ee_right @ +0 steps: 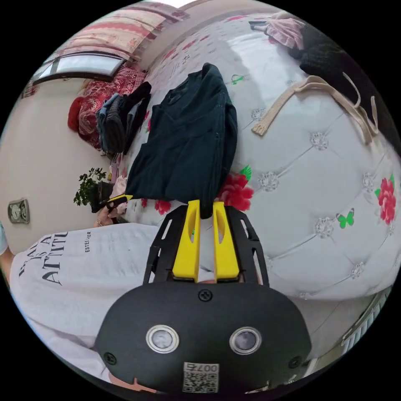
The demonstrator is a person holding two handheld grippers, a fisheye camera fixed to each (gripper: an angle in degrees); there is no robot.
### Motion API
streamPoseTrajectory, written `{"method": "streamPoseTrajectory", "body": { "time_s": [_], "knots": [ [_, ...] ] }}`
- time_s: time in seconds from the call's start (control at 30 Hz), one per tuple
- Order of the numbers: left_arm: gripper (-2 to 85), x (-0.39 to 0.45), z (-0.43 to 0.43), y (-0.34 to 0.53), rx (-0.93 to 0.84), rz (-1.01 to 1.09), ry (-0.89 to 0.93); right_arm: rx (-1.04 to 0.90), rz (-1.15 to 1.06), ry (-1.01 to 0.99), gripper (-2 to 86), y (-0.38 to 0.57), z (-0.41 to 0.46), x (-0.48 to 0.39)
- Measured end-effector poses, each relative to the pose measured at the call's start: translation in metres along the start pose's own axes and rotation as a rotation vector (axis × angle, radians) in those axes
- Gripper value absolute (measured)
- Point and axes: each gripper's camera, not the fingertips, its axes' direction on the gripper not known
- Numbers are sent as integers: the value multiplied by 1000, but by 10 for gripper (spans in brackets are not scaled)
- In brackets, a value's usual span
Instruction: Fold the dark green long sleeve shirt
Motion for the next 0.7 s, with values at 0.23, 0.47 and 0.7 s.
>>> {"method": "streamPoseTrajectory", "body": {
  "time_s": [0.23,0.47,0.7],
  "knots": [
    [29,-35,-54,16,144,-76,415,126,154,-507,28,34,-47,25],
    [56,-63,-108,-138,493,-185,271,410,40,-388,59,-99,-88,-33],
    [114,-73,-37,-144,352,-261,11,337,75,-146,101,-123,-21,-42]
  ]
}}
